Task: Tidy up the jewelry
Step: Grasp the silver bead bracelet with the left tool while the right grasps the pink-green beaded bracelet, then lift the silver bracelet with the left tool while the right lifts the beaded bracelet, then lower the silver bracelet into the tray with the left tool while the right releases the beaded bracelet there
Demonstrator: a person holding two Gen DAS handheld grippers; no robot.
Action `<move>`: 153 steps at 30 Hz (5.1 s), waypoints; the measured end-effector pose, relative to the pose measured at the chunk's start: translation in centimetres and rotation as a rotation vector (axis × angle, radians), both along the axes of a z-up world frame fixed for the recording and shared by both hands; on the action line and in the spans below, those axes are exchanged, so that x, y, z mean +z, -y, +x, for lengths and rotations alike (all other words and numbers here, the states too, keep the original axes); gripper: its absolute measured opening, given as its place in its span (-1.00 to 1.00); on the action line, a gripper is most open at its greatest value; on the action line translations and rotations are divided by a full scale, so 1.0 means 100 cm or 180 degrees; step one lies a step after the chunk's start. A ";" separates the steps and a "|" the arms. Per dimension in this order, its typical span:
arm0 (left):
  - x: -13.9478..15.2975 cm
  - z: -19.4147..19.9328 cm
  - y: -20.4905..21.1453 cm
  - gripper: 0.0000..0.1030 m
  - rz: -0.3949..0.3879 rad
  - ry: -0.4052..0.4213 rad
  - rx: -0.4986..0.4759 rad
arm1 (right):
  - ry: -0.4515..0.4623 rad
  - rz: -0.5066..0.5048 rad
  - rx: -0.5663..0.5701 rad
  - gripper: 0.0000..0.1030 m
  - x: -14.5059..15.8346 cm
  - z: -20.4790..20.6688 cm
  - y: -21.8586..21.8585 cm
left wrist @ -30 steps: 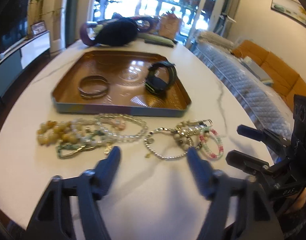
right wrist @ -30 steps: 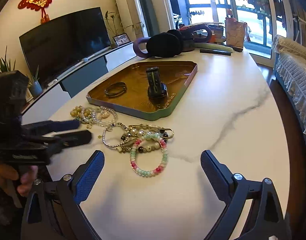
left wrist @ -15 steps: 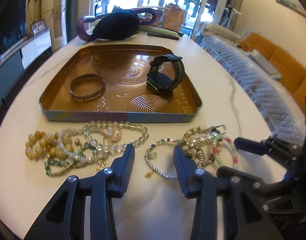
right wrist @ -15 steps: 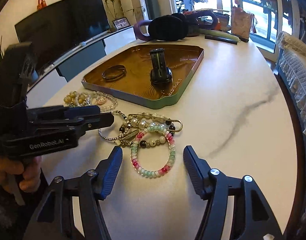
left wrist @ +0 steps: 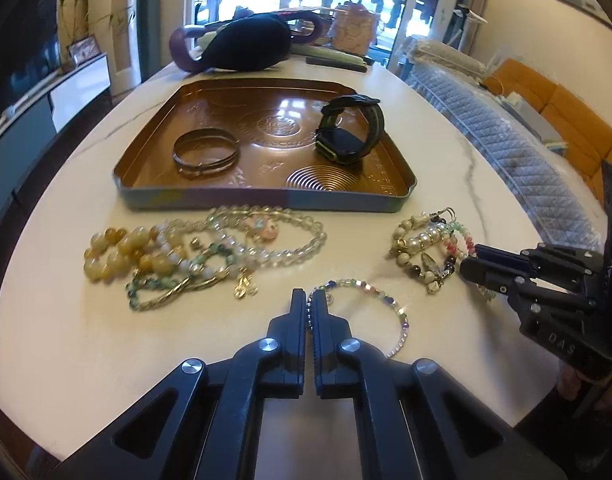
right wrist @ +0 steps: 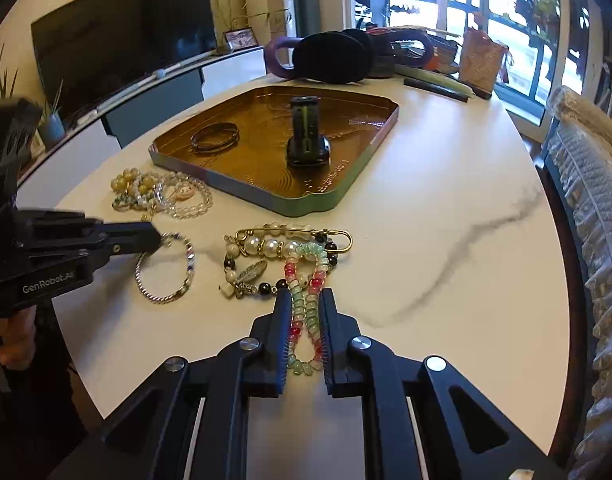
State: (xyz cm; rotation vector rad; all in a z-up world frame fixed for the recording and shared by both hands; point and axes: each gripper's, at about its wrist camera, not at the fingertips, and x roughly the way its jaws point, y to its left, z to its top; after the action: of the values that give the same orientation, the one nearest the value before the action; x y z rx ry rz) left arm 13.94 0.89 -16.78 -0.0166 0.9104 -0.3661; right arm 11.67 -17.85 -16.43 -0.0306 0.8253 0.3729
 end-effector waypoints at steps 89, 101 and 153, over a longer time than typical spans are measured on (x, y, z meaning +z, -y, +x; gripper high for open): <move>0.144 -0.035 -0.009 -0.95 -0.0291 0.1021 -0.0128 | 0.1020 0.0160 0.0355 -0.89 0.134 -0.036 -0.017; 0.219 -0.011 -0.016 -0.95 -0.0454 0.1553 -0.0083 | 0.1437 0.0375 0.0428 -0.89 0.197 -0.008 -0.026; 0.019 0.176 -0.019 0.00 0.0095 0.0107 0.0478 | 0.0045 0.0713 -0.0390 -0.12 0.022 0.185 0.006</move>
State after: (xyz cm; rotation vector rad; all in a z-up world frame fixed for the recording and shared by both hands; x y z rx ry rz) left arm 31.50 2.79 -14.92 -0.0511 0.8755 -0.2127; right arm 30.14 -18.44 -14.26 0.2248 0.7636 0.3471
